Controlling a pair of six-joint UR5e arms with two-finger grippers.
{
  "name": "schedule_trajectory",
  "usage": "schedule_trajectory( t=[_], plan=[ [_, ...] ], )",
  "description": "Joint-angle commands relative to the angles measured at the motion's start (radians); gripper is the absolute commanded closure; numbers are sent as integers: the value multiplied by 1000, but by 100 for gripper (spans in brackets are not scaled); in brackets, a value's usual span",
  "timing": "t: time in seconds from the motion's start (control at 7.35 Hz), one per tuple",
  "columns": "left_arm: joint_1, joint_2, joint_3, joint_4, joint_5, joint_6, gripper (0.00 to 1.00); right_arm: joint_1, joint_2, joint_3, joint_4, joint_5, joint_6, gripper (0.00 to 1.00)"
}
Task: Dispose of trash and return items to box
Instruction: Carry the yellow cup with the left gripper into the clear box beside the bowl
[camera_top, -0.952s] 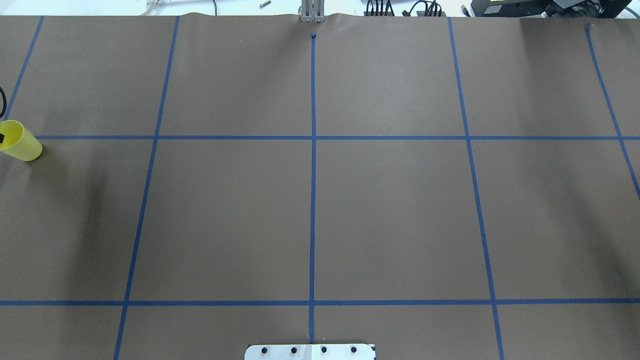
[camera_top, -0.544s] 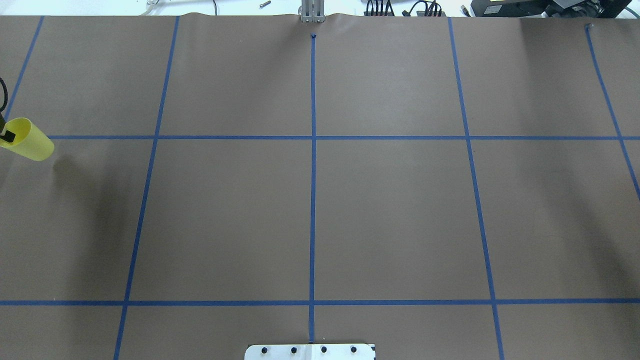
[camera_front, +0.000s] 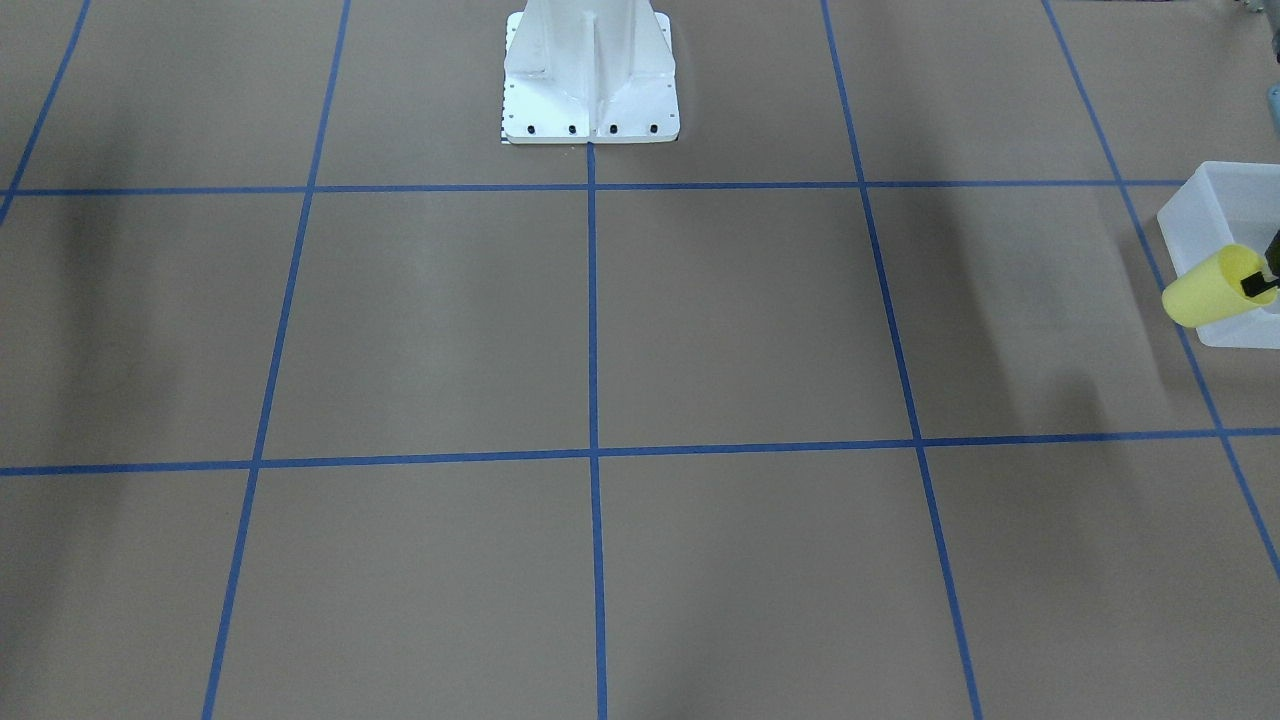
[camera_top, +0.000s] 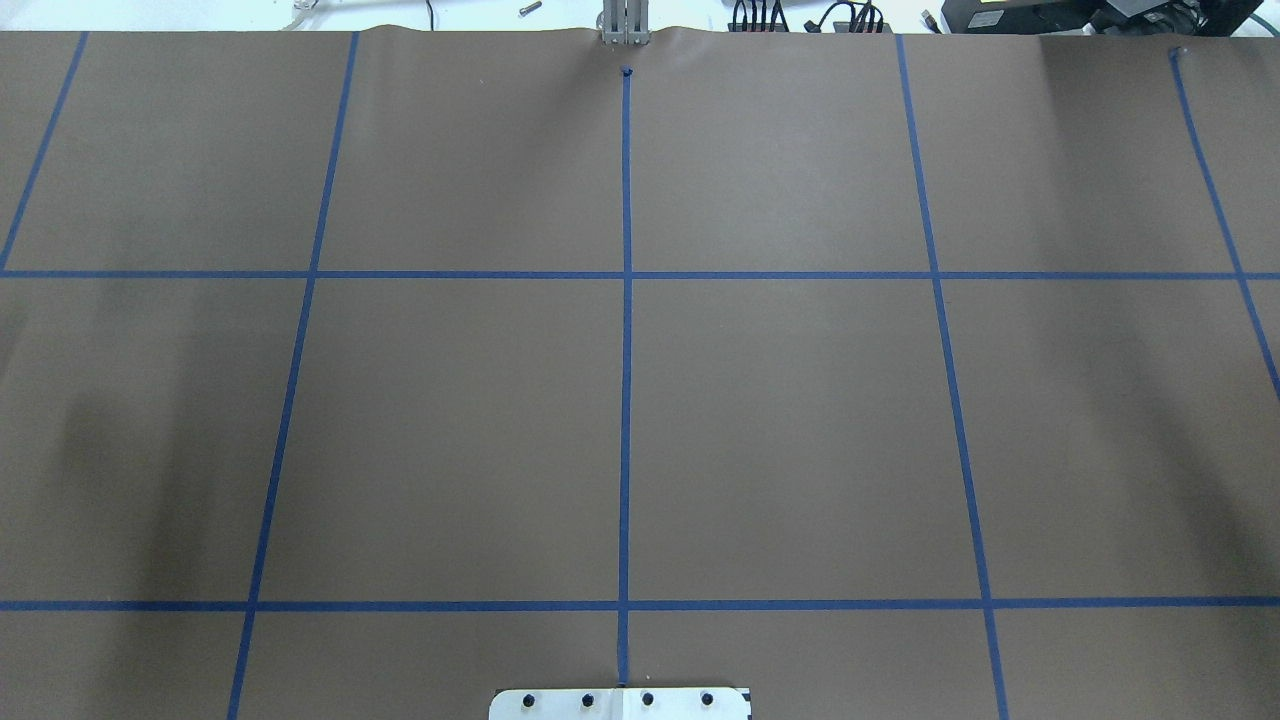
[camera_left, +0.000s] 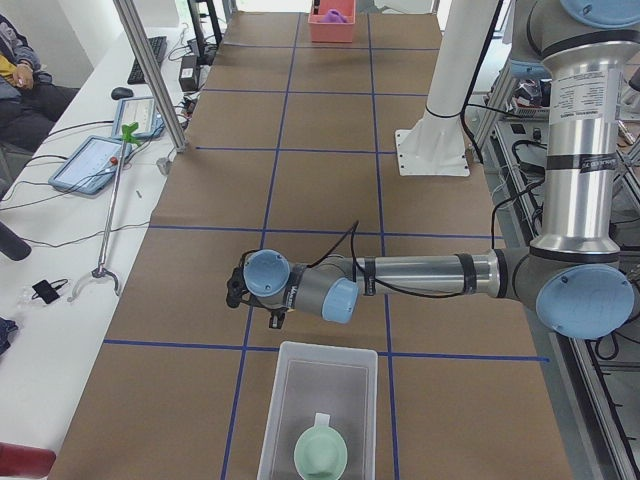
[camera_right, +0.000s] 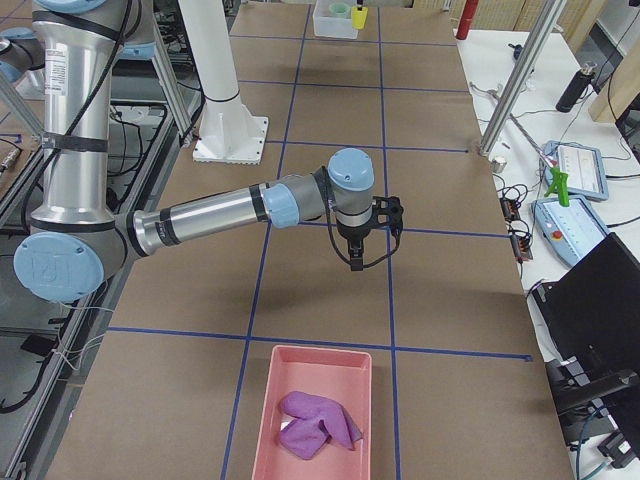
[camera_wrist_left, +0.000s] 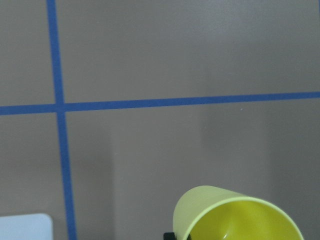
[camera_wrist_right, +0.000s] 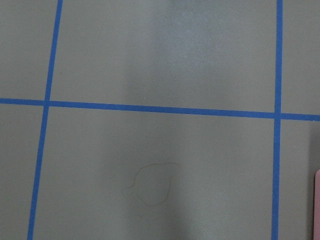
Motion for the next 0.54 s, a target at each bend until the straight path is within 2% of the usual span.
schedule_trajectory(
  t=[0.0,0.14,0.41],
  plan=[
    [-147,0,20,241,57,361,100,-2,0,0,0,0,0,0],
    [-192,-20,44,306,134,481,100,-5,0,0,0,0,-1,0],
    [-205,-17,121,287,138,504,100,-10,0,-2,-2,0,0,0]
  ],
)
